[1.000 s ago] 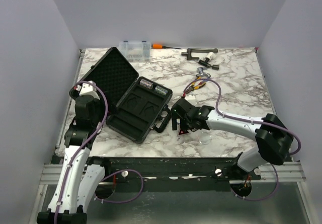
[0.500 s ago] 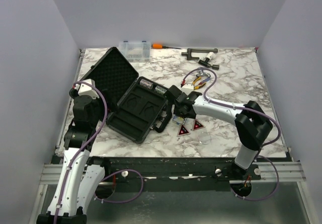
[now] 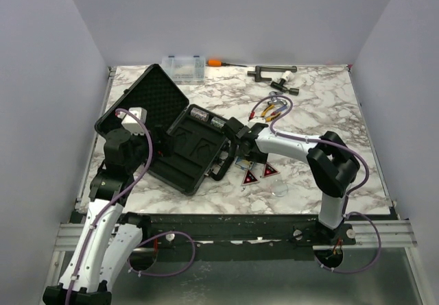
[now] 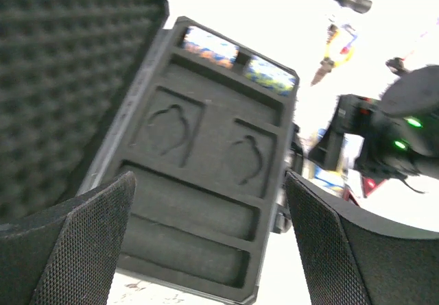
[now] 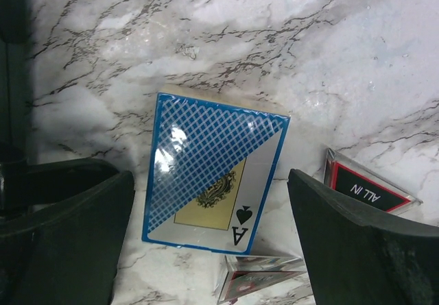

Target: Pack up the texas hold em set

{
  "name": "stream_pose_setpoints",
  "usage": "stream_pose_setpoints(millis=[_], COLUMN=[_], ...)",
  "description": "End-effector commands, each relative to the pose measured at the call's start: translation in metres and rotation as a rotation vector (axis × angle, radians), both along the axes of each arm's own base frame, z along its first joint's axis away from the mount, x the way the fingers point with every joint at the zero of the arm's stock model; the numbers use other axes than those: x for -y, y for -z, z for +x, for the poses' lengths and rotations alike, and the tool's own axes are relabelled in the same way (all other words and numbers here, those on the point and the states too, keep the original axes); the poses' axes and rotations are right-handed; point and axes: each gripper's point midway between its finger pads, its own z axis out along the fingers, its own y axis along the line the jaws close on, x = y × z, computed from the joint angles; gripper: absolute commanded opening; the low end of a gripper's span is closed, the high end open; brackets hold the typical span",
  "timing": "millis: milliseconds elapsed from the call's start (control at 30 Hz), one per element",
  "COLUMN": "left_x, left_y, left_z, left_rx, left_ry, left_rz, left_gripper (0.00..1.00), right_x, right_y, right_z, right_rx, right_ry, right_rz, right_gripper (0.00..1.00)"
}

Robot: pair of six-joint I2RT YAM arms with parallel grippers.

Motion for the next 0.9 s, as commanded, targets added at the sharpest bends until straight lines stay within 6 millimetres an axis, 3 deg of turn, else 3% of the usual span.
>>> stream_pose_setpoints(millis=[0,167,467,533,867], left_x=[0.057,0.086,0.092,0.092,0.097], left_y=[-0.006,-0.009,-0.011,-0.010,-0.009], left_z=[-0.018,-0.039,-0.045,-0.045,-0.049], left_rx=[0.038,0.049,0.076,0.074,0.067], left_ry=[0.324,0.497,0.529,0.527,0.551], left_rz=[-0.058,-0.077,-0.071,-0.070,-0.074], left_gripper=[0.89,0.89,0.89,0.89,0.89], right_x=[0.008,0.011,0.015,0.015,0.008], right_y=[0.011,0.016,0.016,0.008,-0.044], right_z=[0.005,0.008,0.006,0.008,0.018], right_rx=[-0.005,-0.016,-0.018,-0.005,0.070], right_ry=[0.035,0.038,0.033,0.032,0.032], right_rz=[-0.037,-0.049,-0.069,-0.070,-0.009], right_gripper=[0.95,0.87,0.54,0.48,0.44])
